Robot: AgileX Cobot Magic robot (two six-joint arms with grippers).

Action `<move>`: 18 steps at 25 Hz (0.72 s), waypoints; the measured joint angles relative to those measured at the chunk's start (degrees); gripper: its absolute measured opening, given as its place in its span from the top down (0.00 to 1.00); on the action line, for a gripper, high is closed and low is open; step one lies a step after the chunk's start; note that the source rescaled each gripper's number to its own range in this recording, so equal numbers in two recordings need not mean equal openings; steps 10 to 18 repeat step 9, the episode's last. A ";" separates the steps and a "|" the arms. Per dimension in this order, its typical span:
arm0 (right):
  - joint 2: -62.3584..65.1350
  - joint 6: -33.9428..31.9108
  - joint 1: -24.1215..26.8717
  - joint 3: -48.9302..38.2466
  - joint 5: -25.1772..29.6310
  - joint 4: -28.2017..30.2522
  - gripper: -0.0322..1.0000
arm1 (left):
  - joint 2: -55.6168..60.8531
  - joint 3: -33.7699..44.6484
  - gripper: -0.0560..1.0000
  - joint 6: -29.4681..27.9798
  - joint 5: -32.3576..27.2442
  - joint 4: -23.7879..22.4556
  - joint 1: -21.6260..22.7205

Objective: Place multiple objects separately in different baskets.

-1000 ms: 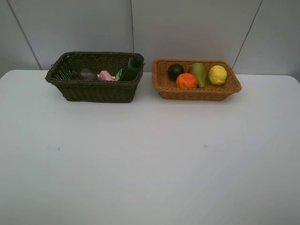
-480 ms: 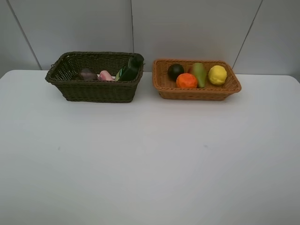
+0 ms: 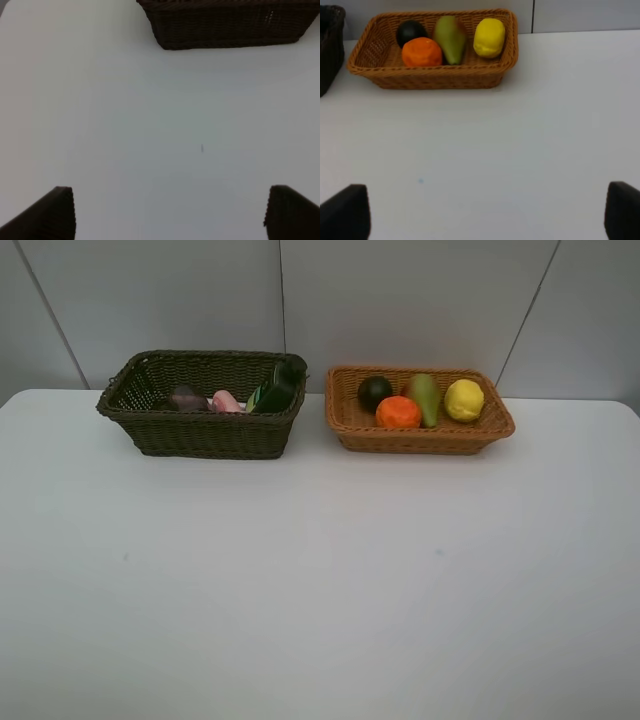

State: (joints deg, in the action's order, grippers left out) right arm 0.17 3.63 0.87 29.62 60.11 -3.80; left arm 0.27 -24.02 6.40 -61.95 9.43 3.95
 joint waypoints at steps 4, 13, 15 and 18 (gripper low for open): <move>0.00 0.00 0.00 0.00 0.00 0.00 0.02 | 0.00 0.00 0.00 0.00 0.00 0.00 0.00; 0.00 0.00 0.00 0.00 0.00 0.00 0.02 | 0.00 0.00 0.00 0.00 0.00 0.00 0.00; 0.00 0.00 0.00 0.00 0.00 0.00 0.02 | 0.00 0.00 0.00 0.00 0.00 0.00 0.00; 0.00 0.00 0.00 0.00 0.00 0.00 0.02 | 0.00 0.00 0.00 0.00 0.00 0.00 0.00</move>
